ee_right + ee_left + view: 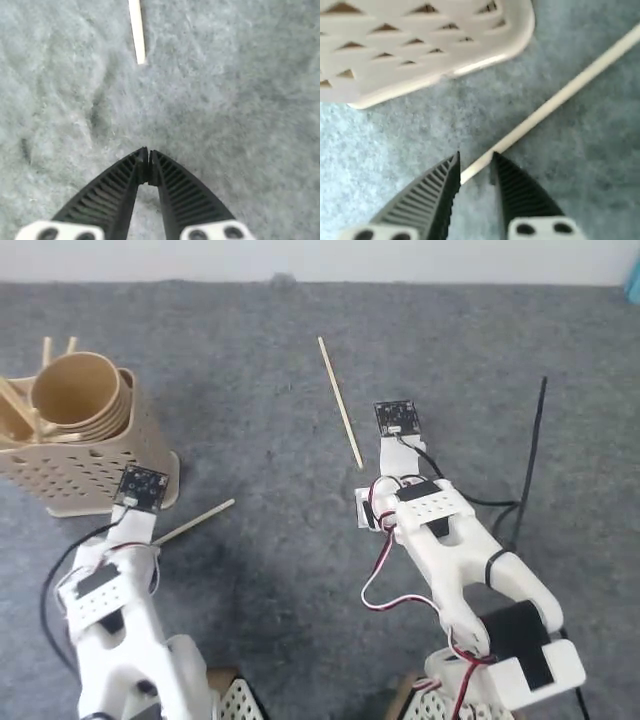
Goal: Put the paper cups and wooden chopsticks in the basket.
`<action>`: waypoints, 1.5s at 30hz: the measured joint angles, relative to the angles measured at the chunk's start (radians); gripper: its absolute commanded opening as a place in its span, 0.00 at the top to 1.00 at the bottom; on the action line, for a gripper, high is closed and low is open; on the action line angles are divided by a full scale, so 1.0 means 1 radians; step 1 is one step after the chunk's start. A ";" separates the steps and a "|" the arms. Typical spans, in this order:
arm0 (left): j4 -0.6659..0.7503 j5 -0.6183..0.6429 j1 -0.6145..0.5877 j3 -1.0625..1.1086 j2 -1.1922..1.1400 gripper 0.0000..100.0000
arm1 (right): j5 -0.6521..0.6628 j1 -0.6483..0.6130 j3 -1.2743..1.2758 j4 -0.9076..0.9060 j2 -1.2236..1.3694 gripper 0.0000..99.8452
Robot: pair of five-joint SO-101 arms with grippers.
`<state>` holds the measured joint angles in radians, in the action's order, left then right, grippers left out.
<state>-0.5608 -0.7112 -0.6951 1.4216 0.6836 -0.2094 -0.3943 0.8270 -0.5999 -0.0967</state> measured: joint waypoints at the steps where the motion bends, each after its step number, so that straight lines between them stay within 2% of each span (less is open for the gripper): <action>1: 0.012 -0.020 -0.006 0.008 0.000 0.98 | 0.000 0.000 0.000 0.000 0.000 0.99; 5: 0.025 -0.100 -0.005 0.014 0.000 0.99 | 0.002 0.000 0.000 0.000 0.000 0.99; 12: -0.061 -0.112 -0.006 0.011 0.000 0.99 | 0.017 0.000 0.000 0.000 0.000 0.99; 16: -0.272 -0.146 -0.020 -0.052 0.000 0.99 | 0.017 0.000 0.000 0.000 0.000 0.99; 20: -0.580 -0.230 -0.021 -0.166 0.000 0.99 | 0.017 0.000 0.000 0.000 0.000 0.99; 23: -0.796 -0.249 -0.006 -0.272 0.000 0.99 | 0.017 0.000 0.000 0.000 0.000 0.99; 26: -0.968 -0.250 0.037 -0.377 0.000 0.99 | 0.017 0.000 0.000 0.000 0.000 0.99; 29: -1.060 -0.250 0.078 -0.459 0.000 0.99 | 0.017 0.000 0.000 0.000 0.000 0.99; 36: -1.063 -0.250 0.127 -0.565 0.000 0.98 | 0.017 0.000 0.000 0.000 0.000 0.99; 41: -0.928 -0.249 0.132 -0.554 0.000 0.94 | 0.017 0.000 0.000 0.000 0.000 0.99; 45: -0.724 -0.140 0.129 -0.450 0.000 0.94 | 0.017 0.000 0.000 0.000 0.000 0.99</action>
<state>-1.2850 -0.8508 -0.5662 0.9720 0.6836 -0.1926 -0.3943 0.8270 -0.5999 -0.0967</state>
